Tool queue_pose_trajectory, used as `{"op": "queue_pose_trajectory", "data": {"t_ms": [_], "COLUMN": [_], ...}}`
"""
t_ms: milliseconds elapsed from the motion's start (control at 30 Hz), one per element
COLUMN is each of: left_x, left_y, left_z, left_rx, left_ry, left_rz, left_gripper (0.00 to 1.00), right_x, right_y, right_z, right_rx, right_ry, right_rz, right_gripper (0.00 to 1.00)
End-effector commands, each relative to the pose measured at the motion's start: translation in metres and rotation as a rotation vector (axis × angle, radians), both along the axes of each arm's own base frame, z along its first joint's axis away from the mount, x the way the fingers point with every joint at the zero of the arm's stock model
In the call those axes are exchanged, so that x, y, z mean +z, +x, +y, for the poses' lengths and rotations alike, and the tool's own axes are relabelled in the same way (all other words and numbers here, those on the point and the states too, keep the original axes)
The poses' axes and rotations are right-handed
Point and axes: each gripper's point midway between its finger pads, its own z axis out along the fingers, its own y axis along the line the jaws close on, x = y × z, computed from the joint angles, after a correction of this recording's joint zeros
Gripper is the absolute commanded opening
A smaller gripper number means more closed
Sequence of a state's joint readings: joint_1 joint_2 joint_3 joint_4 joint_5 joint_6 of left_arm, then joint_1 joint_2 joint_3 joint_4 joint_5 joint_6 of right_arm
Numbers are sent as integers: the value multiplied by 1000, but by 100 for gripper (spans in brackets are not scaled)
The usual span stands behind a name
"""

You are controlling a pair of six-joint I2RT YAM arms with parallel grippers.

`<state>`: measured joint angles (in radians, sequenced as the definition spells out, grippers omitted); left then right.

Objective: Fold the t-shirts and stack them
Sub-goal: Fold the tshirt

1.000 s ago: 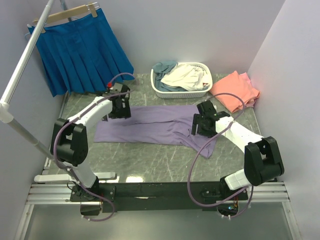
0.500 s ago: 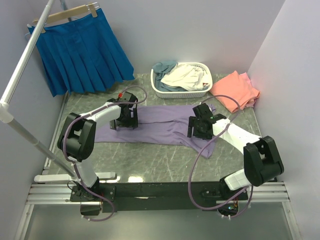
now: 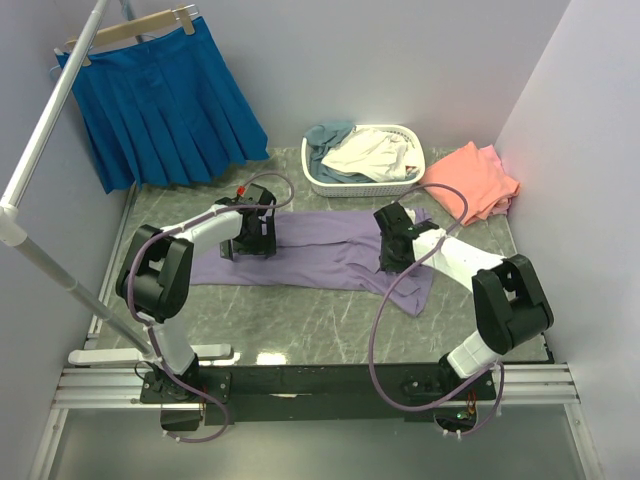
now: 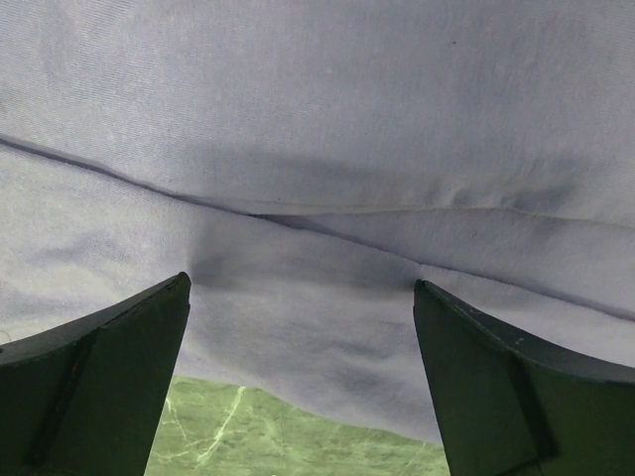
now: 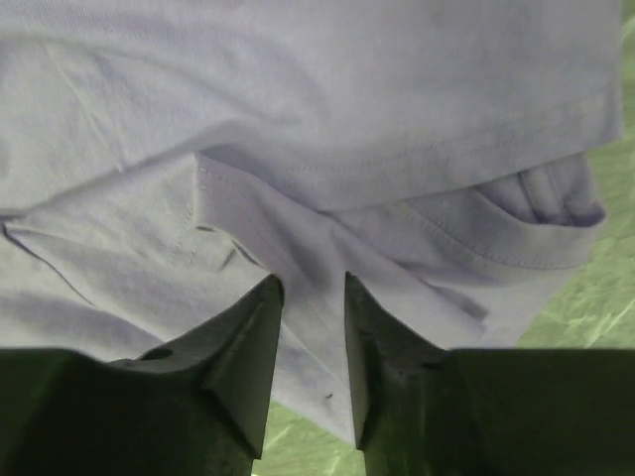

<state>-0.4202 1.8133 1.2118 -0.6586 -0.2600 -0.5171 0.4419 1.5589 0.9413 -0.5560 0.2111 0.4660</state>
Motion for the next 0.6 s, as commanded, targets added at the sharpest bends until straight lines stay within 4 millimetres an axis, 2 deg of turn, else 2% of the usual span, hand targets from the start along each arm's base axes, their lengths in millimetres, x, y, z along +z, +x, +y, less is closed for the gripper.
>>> {"op": "queue_pose_trajectory", "data": {"t_ms": [0,100,167,200,267,367,400,500,567], "left_x": [-7,-8,-8,-8,-8,-8,-8,-9,-10], "left_y": [0,0,0,0,0,0,0,0,0], "left_z": [5,5,5,5,5,5,5,4,4], "left_rx": [9,8,8,8,6,7,8,3,3], "left_ry": [29,32,33,32,31,31,32,29,28], "left_rz": [6,8,10,8,9,9,8,12,15], "left_gripper": [99,99,99,99,99,99,99,99,99], "right_x": [11,14,16,17,18,21,21,24,21], "right_y": [14,15,15,16,15,13,12,11,9], "right_z": [-1,-1,-1,1,3,4,5,9,10], "right_rx": [-17,-8,-4,0,9,5,9,14,20], "right_ry": [-32,-30,-29,-26,-18,-5,1,13,11], "right_rz": [-41,-48,-48,-48,-43,-46,-45,-51,-39], "right_gripper": [29,17,14,8,7,26,35,46,47]}}
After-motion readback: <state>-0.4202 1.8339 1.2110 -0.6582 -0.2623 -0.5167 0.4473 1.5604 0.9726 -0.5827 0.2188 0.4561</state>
